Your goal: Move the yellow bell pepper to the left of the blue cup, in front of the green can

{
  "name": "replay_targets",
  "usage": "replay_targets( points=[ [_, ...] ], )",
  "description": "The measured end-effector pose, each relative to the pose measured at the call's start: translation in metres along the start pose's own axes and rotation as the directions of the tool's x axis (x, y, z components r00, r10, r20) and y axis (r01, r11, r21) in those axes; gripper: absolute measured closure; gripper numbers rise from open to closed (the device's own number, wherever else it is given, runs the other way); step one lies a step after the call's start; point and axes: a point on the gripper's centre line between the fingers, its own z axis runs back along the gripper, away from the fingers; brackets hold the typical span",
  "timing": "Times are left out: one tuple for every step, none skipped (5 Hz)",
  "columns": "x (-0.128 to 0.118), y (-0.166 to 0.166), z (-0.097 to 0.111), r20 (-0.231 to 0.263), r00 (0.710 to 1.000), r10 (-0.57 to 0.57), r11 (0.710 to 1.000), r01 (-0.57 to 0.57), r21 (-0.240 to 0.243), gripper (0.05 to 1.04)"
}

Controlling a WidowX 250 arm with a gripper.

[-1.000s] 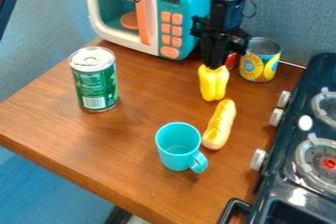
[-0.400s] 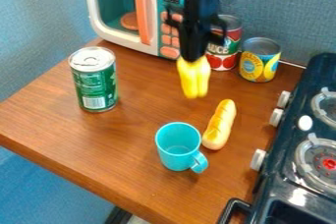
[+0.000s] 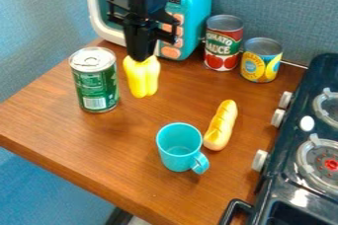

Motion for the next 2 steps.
replay_targets(
  points=[
    [-0.014, 0.01, -0.015, -0.082, 0.997, 0.01, 1.0, -0.011, -0.014, 0.977],
    [-0.026, 0.012, -0.031, -0.143, 0.99, 0.019, 0.998, -0.027, -0.056, 0.977]
  ],
)
